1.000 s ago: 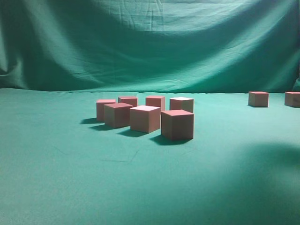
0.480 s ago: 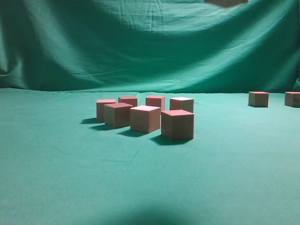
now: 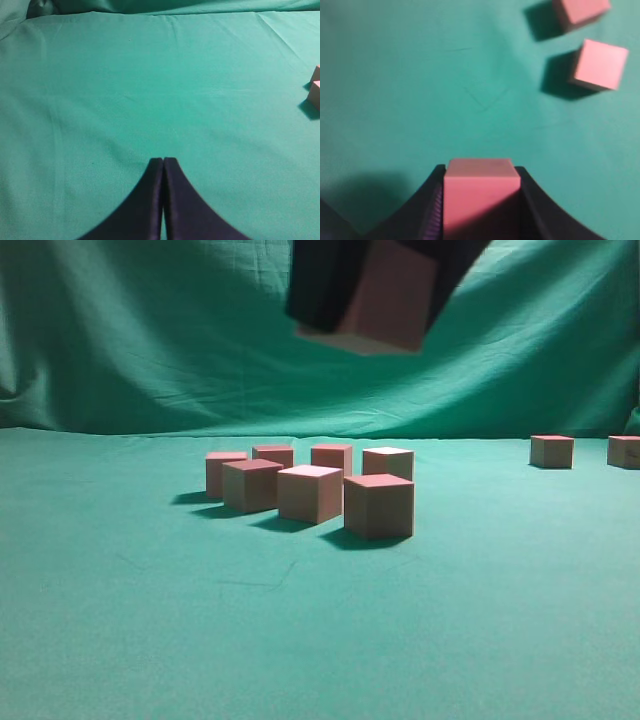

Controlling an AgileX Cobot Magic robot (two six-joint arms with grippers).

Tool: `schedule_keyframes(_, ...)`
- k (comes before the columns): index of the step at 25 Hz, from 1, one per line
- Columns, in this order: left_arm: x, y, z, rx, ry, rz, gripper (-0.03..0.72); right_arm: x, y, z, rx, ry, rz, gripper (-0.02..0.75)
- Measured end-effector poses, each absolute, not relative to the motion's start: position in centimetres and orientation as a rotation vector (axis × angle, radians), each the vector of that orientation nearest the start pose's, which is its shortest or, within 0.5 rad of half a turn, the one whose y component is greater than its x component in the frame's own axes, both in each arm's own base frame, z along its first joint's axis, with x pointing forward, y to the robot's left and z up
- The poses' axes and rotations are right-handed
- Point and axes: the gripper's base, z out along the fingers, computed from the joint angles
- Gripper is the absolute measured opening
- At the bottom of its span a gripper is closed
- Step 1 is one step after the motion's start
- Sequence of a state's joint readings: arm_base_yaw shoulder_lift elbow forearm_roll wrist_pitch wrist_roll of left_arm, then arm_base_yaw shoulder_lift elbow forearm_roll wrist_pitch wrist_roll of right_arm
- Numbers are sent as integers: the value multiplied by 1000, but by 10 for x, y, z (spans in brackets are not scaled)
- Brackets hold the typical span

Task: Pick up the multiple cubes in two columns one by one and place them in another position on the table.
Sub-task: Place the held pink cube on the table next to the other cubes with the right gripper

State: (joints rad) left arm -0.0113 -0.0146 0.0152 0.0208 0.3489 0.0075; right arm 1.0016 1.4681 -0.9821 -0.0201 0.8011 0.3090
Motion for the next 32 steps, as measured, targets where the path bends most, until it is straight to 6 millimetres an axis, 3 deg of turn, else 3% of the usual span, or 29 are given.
schedule_keyframes(4,53,0,177,30,1833,18,0,155,240,242,-1091,2574,240,266)
schedule_keyframes(10,53,0,177,30,1833,18,0,168,245,217,-1174,2561,68,266)
schedule_keyframes(20,53,0,177,30,1833,18,0,190,249,180,-1165,2597,-13,266)
schedule_keyframes(32,53,0,177,30,1833,18,0,203,250,162,-1119,2605,-10,266)
